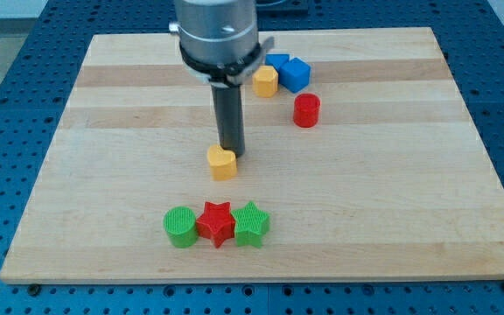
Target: Move the yellow heart top diagonally to the green star
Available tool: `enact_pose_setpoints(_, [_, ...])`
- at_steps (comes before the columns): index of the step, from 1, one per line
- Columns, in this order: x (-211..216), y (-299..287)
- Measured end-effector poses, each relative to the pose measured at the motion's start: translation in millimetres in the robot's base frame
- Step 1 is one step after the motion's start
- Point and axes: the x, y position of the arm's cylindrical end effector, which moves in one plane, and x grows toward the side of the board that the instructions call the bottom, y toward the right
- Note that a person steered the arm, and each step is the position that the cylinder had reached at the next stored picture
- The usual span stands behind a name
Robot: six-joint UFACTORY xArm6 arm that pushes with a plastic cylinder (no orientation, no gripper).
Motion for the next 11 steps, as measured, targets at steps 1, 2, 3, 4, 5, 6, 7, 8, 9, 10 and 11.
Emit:
enact_pose_setpoints(1, [-14.8, -1.2])
enact_pose_setpoints(2, [-51.6, -29.8])
enact_pose_setpoints(3, [-40.1, -74.8])
enact_pose_setpoints(4, [-2.2, -80.7])
enact_pose_setpoints(5, [16.3, -40.6])
enact_pose_setpoints(6, [30.9, 20.7])
enact_pose_setpoints(7, [27.9, 34.0])
enact_pose_setpoints(8, [-5.2, 42.3])
enact_pose_setpoints(9, [-0.1, 73.1])
enact_pose_setpoints(10, [40.8, 76.6])
enact_pose_setpoints(11, [73.5, 76.6])
